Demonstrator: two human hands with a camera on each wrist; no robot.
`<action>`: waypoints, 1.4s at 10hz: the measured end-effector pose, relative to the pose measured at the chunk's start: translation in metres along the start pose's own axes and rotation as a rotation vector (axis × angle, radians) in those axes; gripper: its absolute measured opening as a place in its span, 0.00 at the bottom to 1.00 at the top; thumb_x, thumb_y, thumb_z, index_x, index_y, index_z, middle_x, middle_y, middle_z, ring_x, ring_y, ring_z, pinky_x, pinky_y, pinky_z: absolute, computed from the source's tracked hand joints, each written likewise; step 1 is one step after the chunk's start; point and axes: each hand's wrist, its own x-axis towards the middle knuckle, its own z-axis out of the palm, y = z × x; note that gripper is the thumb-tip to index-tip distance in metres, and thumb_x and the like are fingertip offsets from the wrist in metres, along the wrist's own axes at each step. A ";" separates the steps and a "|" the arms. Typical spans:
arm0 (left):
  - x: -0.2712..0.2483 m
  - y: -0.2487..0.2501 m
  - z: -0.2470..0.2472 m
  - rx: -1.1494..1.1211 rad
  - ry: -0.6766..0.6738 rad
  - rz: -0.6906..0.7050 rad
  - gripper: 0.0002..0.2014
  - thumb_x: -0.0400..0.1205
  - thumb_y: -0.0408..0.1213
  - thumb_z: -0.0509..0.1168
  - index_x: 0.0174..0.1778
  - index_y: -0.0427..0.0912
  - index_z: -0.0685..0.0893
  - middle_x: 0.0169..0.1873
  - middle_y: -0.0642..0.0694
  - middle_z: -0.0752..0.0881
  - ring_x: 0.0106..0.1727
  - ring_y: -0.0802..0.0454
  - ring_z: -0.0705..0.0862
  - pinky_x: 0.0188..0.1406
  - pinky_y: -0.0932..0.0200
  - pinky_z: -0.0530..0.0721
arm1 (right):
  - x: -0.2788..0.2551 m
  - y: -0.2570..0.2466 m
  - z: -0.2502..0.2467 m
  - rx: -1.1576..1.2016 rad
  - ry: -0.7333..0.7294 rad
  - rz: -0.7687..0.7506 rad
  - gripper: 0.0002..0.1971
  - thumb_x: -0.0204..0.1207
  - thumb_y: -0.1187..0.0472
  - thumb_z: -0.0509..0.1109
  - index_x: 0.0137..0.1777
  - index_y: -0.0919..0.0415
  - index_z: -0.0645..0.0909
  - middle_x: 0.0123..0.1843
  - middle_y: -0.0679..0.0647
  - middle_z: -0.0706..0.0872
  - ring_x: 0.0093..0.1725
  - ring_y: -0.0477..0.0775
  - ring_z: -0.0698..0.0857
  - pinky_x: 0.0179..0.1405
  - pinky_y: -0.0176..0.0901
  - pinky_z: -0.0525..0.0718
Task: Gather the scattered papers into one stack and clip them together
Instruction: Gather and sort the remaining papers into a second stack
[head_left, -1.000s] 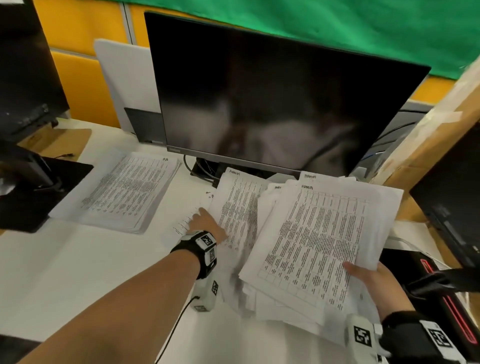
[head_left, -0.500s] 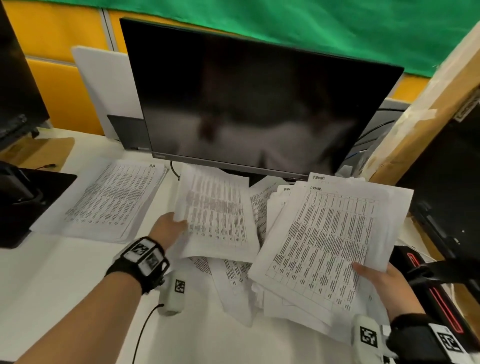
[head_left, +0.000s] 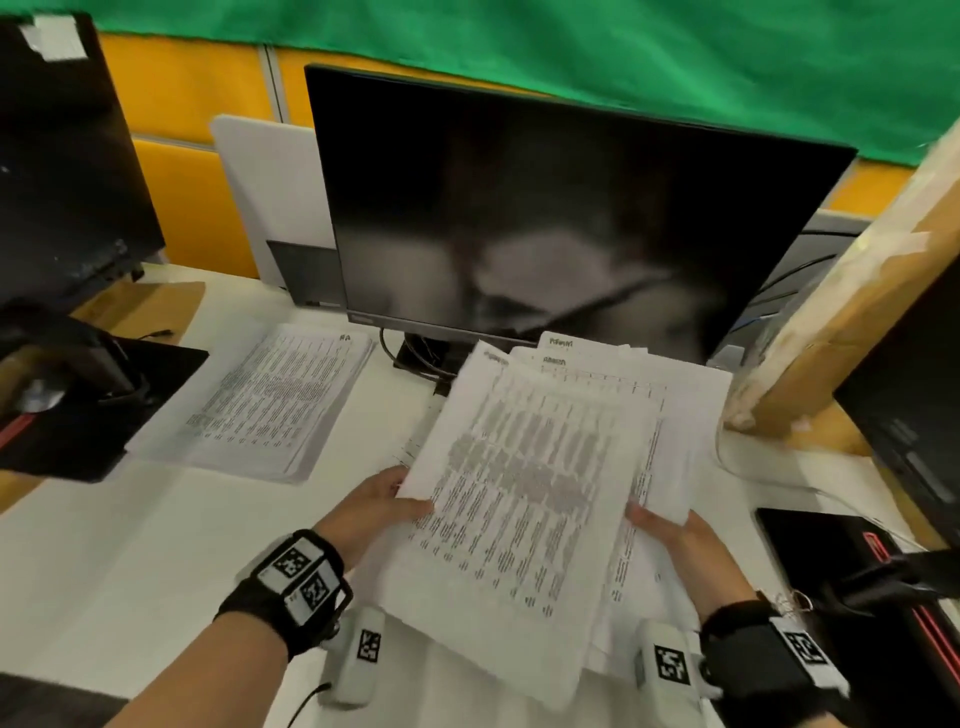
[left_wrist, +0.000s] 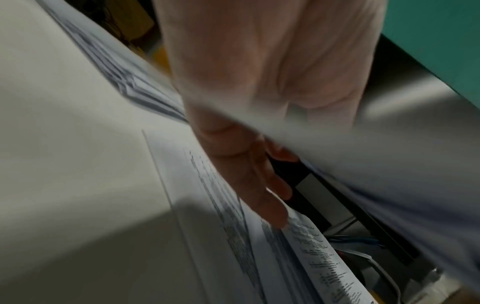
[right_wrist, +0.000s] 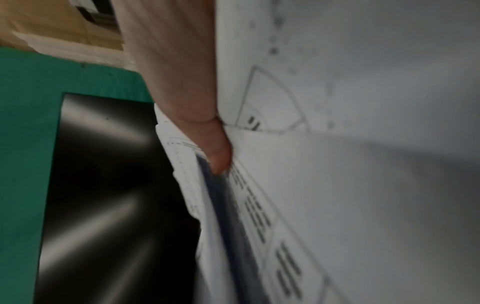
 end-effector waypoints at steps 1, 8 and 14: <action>0.000 -0.004 0.002 -0.147 -0.110 -0.129 0.26 0.66 0.42 0.79 0.60 0.38 0.85 0.58 0.34 0.88 0.60 0.38 0.87 0.61 0.44 0.84 | -0.002 0.002 0.019 0.006 -0.046 0.001 0.09 0.77 0.66 0.67 0.54 0.60 0.86 0.44 0.52 0.93 0.47 0.52 0.90 0.32 0.32 0.84; -0.038 0.013 -0.135 0.002 0.294 0.084 0.08 0.78 0.30 0.67 0.52 0.39 0.85 0.50 0.40 0.90 0.54 0.40 0.86 0.53 0.50 0.81 | 0.037 0.041 0.079 -0.915 -0.150 0.075 0.34 0.79 0.49 0.65 0.82 0.55 0.59 0.83 0.53 0.62 0.81 0.56 0.64 0.78 0.46 0.61; -0.020 0.028 -0.171 0.029 0.243 0.052 0.04 0.80 0.30 0.66 0.49 0.39 0.84 0.47 0.40 0.89 0.50 0.42 0.87 0.45 0.52 0.82 | 0.041 0.044 0.069 -1.057 0.201 -0.099 0.09 0.76 0.68 0.65 0.35 0.58 0.76 0.49 0.61 0.84 0.46 0.59 0.82 0.43 0.41 0.81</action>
